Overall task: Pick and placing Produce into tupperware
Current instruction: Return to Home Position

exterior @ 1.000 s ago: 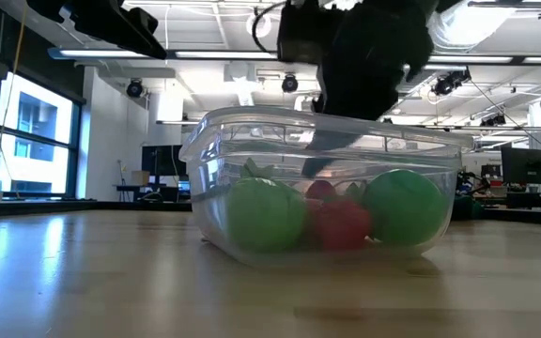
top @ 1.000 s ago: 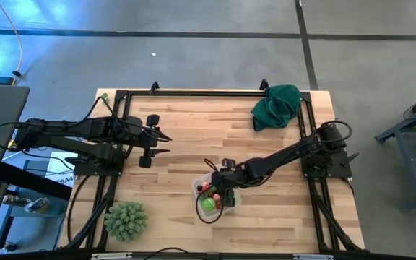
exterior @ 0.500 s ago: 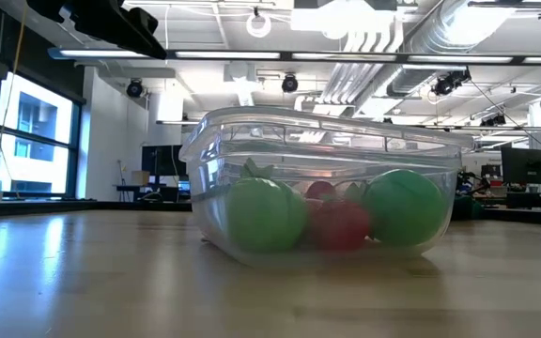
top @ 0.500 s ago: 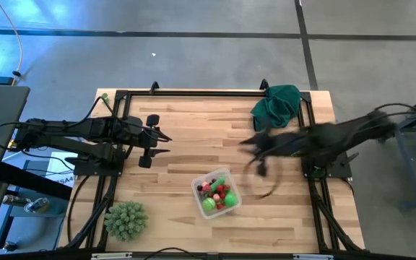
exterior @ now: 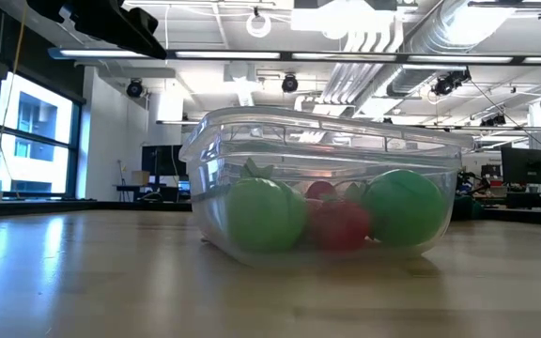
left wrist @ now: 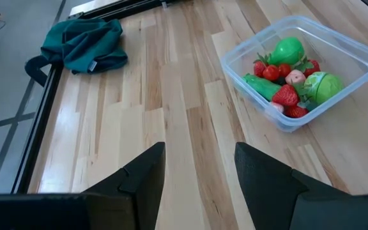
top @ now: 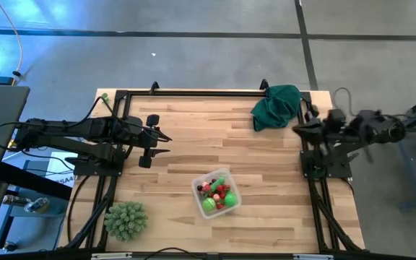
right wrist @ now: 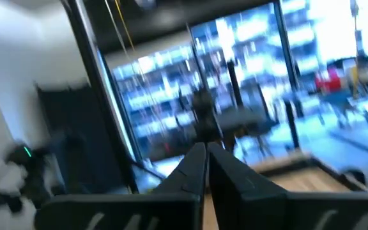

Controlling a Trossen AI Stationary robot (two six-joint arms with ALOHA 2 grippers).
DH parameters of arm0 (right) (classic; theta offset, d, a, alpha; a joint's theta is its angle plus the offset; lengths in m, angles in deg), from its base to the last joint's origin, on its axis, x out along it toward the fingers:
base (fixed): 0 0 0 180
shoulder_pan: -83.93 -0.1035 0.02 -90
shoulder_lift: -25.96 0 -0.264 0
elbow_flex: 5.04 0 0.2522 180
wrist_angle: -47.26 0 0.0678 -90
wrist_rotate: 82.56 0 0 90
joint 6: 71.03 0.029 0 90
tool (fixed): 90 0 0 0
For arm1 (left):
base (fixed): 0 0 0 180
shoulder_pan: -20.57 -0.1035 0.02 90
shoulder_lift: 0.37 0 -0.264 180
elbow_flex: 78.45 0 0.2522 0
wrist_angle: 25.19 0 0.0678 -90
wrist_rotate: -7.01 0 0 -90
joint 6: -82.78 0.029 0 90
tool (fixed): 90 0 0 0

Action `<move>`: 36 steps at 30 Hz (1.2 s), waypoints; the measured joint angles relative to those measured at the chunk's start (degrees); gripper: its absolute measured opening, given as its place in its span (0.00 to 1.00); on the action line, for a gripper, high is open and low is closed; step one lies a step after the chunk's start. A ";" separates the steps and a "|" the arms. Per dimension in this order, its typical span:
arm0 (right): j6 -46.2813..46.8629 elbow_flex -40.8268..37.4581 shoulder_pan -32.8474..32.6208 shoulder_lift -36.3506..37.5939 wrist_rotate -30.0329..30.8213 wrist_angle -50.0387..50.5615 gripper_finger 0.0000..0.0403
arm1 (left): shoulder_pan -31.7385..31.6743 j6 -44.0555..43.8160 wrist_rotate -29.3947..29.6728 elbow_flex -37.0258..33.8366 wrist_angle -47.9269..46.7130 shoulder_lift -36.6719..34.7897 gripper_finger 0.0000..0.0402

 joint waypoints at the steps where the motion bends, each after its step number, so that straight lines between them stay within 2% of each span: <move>1: -0.23 -1.78 0.00 2.46 -0.18 -2.20 0.02 | 0.00 -0.02 0.01 0.02 0.02 0.00 0.45; 6: -0.05 -8.33 -0.01 12.10 0.41 -5.77 0.01 | -0.02 -0.01 0.00 0.02 0.00 0.00 0.45; 14: -0.11 -11.84 0.00 21.03 0.06 -6.12 0.00 | -0.02 0.00 0.02 0.02 0.02 0.00 0.45; 23: -1.35 -11.99 0.00 21.22 -0.20 -7.04 0.00 | 0.00 0.00 0.00 0.00 0.00 0.00 0.45; 26: 0.12 -15.44 0.00 20.66 -1.05 -13.44 0.00 | -0.02 -0.02 0.02 0.00 0.02 0.00 0.45; 29: 1.93 -22.97 0.00 20.31 -3.07 -23.82 0.00 | -0.01 0.00 0.02 0.01 0.00 0.02 0.45; 33: 4.91 -33.93 0.00 20.23 -2.48 -36.50 0.00 | -0.01 -0.01 0.00 0.01 0.00 0.02 0.45; 36: 4.86 -38.78 0.00 20.29 -3.14 -45.17 0.00 | -0.01 0.00 0.00 0.02 0.00 0.00 0.45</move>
